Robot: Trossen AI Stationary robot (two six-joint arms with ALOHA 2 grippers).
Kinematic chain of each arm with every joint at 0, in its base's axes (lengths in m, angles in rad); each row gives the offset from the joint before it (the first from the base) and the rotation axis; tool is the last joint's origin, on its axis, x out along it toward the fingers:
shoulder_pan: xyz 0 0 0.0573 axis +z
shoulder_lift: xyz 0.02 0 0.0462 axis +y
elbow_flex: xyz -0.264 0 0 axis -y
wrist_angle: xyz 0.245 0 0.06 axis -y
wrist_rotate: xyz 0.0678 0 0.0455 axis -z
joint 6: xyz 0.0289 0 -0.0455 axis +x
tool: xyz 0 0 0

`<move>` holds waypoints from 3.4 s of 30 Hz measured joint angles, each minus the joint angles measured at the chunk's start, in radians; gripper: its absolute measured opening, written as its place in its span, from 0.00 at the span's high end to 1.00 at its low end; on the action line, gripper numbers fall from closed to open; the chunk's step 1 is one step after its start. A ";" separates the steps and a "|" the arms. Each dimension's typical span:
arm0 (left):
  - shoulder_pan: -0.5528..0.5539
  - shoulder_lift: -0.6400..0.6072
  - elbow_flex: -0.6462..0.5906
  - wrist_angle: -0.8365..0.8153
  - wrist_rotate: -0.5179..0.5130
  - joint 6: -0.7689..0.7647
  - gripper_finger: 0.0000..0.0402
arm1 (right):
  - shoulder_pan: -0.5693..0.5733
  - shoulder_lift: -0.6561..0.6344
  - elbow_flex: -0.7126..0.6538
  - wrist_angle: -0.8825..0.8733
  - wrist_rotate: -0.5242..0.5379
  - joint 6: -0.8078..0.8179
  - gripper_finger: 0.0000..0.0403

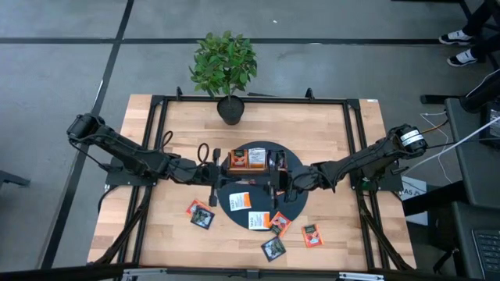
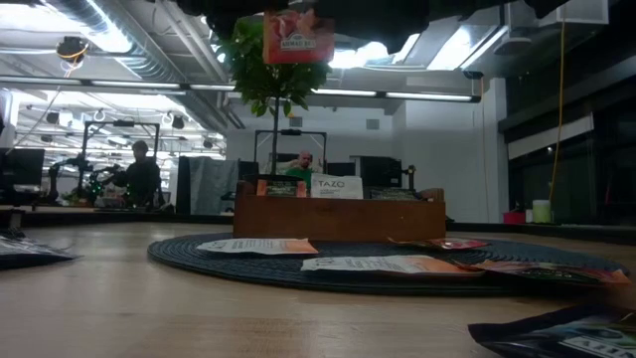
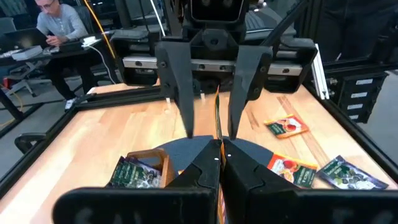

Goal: Pick & Place Tea
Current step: Put the orange tea bag into the left side of the wooden organizer, then put the violet tea bag into the right side of the wooden organizer

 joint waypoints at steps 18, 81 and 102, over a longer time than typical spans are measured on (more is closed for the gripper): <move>0.173 -0.002 0.000 -0.103 0.130 -0.008 0.99 | 0.001 -0.114 -0.001 -0.267 0.117 0.147 0.53; 0.466 0.282 -0.315 0.441 0.349 -0.049 0.94 | -0.003 -0.101 -0.177 0.018 0.063 0.083 0.92; 0.464 0.126 -0.315 0.443 0.305 0.031 0.77 | -0.004 -0.101 -0.177 0.009 0.062 0.078 0.92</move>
